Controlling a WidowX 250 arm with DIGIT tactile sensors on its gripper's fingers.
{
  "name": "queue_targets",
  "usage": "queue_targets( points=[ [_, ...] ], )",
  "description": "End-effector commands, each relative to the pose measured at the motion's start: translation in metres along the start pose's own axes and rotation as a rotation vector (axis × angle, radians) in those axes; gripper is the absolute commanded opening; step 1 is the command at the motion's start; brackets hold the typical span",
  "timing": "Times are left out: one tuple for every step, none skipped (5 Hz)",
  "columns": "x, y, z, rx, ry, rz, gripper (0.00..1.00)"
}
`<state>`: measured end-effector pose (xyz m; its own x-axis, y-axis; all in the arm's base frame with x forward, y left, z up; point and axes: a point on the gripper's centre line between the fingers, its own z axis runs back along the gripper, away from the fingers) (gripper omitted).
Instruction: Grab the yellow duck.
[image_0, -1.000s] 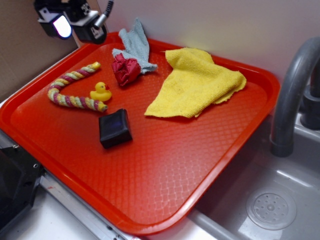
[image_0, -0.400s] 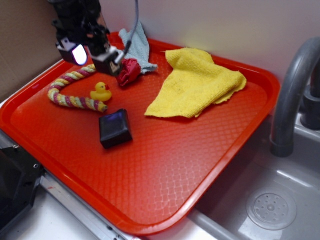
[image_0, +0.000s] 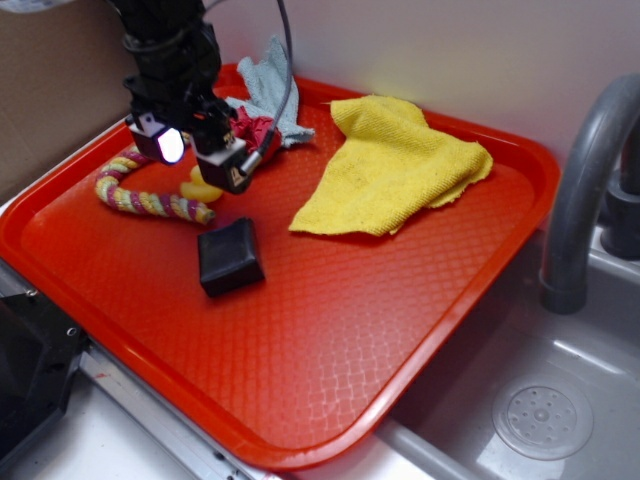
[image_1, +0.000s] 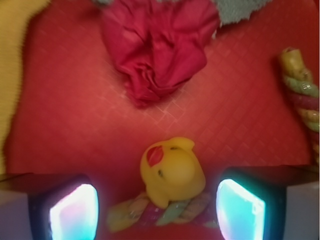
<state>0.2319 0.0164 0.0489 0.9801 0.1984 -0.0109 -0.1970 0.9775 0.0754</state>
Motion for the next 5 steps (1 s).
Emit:
queue_targets(
  points=[
    [0.007,0.015,-0.014,0.038,0.013,0.033,1.00],
    [0.007,0.017,-0.023,0.049,0.037,0.037,0.35],
    [0.005,0.015,-0.025,0.060,0.038,0.029,0.00],
    [0.002,0.013,-0.025,0.063,0.040,0.018,0.00],
    [0.000,0.014,-0.003,0.061,0.013,0.012,0.00]
  ],
)
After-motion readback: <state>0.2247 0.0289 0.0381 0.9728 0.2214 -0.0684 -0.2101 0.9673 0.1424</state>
